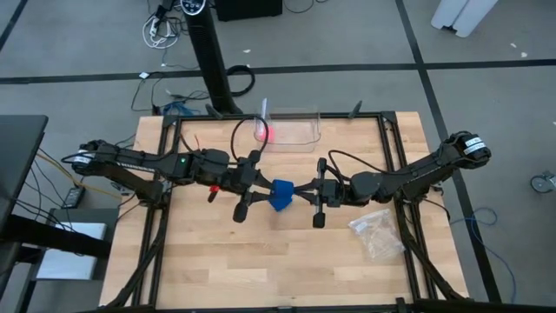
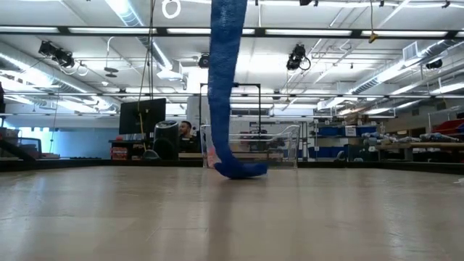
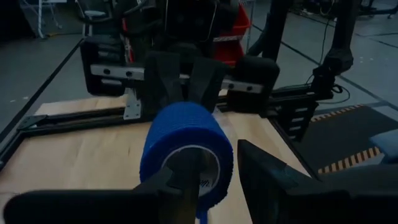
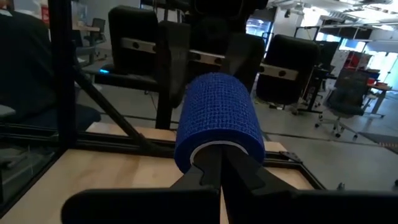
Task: Roll bandage
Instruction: Roll the blue bandage
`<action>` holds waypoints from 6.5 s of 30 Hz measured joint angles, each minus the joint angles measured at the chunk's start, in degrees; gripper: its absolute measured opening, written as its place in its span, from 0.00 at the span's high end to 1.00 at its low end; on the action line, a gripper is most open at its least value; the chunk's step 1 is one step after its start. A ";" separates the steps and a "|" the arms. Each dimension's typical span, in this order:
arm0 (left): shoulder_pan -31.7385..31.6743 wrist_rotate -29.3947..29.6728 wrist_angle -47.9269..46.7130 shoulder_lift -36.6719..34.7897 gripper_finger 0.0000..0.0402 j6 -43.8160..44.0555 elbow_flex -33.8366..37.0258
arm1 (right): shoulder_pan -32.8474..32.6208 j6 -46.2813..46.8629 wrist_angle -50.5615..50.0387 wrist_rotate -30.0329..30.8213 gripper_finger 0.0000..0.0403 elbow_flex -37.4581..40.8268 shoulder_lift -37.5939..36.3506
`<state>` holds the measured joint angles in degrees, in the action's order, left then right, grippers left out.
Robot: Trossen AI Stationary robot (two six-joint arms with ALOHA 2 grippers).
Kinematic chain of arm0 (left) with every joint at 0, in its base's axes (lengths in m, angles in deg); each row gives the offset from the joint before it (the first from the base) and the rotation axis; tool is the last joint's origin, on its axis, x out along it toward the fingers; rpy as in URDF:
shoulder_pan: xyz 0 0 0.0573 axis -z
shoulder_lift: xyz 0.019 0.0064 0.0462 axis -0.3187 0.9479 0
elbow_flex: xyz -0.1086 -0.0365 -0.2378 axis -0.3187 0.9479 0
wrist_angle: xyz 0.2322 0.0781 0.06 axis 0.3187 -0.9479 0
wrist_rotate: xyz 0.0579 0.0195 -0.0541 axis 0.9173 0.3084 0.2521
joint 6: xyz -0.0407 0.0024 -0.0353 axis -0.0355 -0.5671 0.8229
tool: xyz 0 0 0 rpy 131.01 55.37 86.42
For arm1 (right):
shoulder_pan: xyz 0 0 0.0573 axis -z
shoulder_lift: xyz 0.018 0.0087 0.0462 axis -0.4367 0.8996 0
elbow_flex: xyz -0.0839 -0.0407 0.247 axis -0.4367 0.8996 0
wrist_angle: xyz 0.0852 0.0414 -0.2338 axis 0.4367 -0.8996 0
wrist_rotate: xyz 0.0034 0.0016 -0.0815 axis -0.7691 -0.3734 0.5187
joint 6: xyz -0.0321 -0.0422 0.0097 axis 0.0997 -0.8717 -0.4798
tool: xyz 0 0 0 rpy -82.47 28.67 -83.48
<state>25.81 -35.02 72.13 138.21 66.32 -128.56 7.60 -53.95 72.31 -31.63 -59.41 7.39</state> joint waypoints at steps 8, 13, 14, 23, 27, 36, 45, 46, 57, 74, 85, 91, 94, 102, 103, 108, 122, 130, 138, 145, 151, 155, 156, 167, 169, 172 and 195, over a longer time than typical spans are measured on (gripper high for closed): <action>0.00 -0.31 0.52 0.83 0.74 0.02 0.00 | -0.03 -0.04 0.86 -0.46 1.00 0.00 0.00; 0.00 -0.35 0.89 1.29 0.79 0.02 -0.02 | -0.01 -0.12 0.61 -0.50 1.00 0.00 0.00; 0.00 -0.51 0.89 1.35 0.81 0.02 -0.02 | -0.01 -0.14 0.57 -0.50 1.00 0.00 0.00; -0.09 -0.06 1.82 1.35 0.96 -0.70 -0.07 | -0.02 0.02 -1.33 0.13 0.97 0.02 -0.04; -0.09 3.35 1.76 1.07 0.96 -3.32 -0.07 | -1.17 0.52 -6.81 4.22 0.90 0.02 -1.91; -0.11 4.89 -8.20 0.47 0.96 -7.19 -10.71 | -1.17 8.74 -23.16 -2.13 0.81 1.98 -1.65; -0.11 6.85 -16.42 0.41 0.96 -7.98 -22.08 | -1.42 7.75 -2.80 -6.09 0.77 9.25 8.18; -0.11 7.27 -16.63 0.41 0.96 -7.96 -22.69 | -1.51 6.86 -1.81 -5.75 0.76 8.91 9.75; -0.11 12.32 -17.42 0.43 0.96 -7.80 -23.89 | -3.81 0.56 -1.38 6.69 0.73 0.36 19.70; -0.11 13.05 -17.28 0.43 0.96 -7.79 -23.87 | -4.91 -2.33 -6.12 15.78 0.70 -1.17 19.69; -0.11 13.11 -14.98 0.43 0.96 -7.84 -23.85 | -3.19 -2.13 -10.00 12.55 0.64 -2.49 19.69; -0.11 13.14 -13.78 0.46 0.96 -7.86 -23.85 | -1.02 -1.53 -10.20 13.78 0.63 -2.49 19.69; -0.11 13.14 -13.84 0.46 0.96 -7.89 -23.82 | -0.93 -1.94 -10.21 16.96 0.64 -2.49 19.69; -0.11 13.91 -13.67 0.46 0.96 -7.98 -23.82 | -0.47 -0.21 -10.97 20.46 0.63 -2.49 19.69; -0.11 14.03 -13.59 0.46 0.96 -7.98 -23.82 | -0.28 0.35 -11.39 19.23 0.63 -2.49 19.69; -0.11 14.03 -12.77 0.46 0.96 -8.74 -23.82 | 0.84 3.70 -13.32 16.20 0.63 -2.49 19.69; -1.35 20.39 -17.85 0.46 0.96 -11.87 -23.80 | -3.03 1.56 -12.82 16.11 0.95 -2.49 19.69; -5.87 22.93 -20.47 0.41 0.96 -11.89 -21.48 | -11.94 -1.07 -9.40 16.08 0.99 -2.49 16.95; -10.28 19.75 -15.74 0.15 0.96 -12.38 -13.40 | -19.64 -10.20 0.70 16.63 0.99 -2.49 9.28; -14.25 17.57 -9.79 0.16 0.96 -12.99 -5.49 | -23.49 -15.02 3.39 16.90 1.00 -2.49 2.29; -18.48 17.48 -6.30 0.17 0.96 -13.12 -0.91 | -26.86 -14.96 2.55 16.88 1.00 -2.49 0.22; -21.66 15.35 -5.21 0.17 0.96 -13.11 0.37 | -28.13 -14.94 2.65 16.91 1.00 -2.49 0.22; -22.28 14.88 -4.95 0.17 0.96 -13.10 0.73 | -28.30 -15.02 3.17 16.91 1.00 -2.49 0.22; -23.65 8.11 -2.51 0.19 0.96 -15.47 6.56 | -29.32 -32.91 18.92 24.31 1.00 -2.49 -0.92; -23.46 6.35 -1.27 0.19 0.96 -15.46 7.83 | -29.32 -37.25 21.78 25.98 1.00 -2.69 -2.09; -22.24 5.50 0.13 0.21 0.96 -15.91 9.40 | -29.08 -42.40 22.30 28.37 1.00 -4.46 -3.69; 5.52 15.56 -0.80 0.22 0.96 -16.87 9.42 | -13.33 -58.95 11.59 30.46 1.00 -24.51 -4.28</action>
<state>31.33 -19.46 71.33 138.43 49.45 -119.13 -5.73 -112.91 83.90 -1.17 -83.92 3.10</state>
